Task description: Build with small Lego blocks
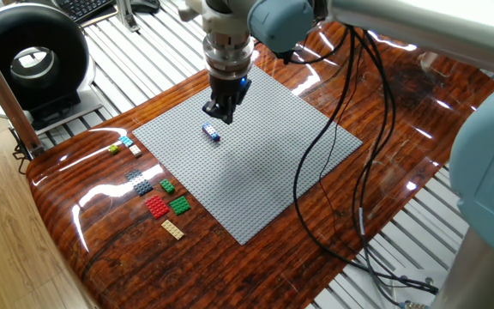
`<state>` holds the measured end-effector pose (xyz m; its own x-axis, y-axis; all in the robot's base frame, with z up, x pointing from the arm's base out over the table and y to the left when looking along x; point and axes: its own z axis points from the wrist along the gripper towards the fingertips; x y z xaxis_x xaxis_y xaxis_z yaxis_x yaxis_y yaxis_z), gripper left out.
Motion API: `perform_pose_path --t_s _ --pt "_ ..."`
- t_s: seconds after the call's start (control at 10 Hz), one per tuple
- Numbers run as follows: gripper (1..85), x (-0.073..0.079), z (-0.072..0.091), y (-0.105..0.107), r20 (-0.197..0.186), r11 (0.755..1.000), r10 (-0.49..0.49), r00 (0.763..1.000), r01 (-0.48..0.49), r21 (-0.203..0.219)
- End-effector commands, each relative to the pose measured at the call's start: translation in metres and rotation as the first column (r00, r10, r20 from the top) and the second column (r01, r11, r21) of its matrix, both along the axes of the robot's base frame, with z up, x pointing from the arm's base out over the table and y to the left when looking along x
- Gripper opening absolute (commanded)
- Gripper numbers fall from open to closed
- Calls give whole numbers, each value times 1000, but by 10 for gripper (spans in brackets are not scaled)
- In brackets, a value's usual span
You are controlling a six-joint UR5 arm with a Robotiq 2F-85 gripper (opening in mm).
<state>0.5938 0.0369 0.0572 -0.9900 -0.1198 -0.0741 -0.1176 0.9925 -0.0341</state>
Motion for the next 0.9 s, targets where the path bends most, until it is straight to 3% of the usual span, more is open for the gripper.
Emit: perform_pose_path --t_s 0.0,0.1,0.3,0.5,0.7,0.8 --pt "13 -1 2 1 -1 997 -70 998 71 15" --pt "13 2 2 4 7 996 -83 997 82 21" --pt "13 19 -2 35 16 992 -121 993 120 44" --pt "13 26 -2 49 21 990 -140 990 139 29" --pt "13 22 3 30 4 997 -80 997 80 -1" --pt "13 18 3 30 -12 999 -40 999 40 -4"
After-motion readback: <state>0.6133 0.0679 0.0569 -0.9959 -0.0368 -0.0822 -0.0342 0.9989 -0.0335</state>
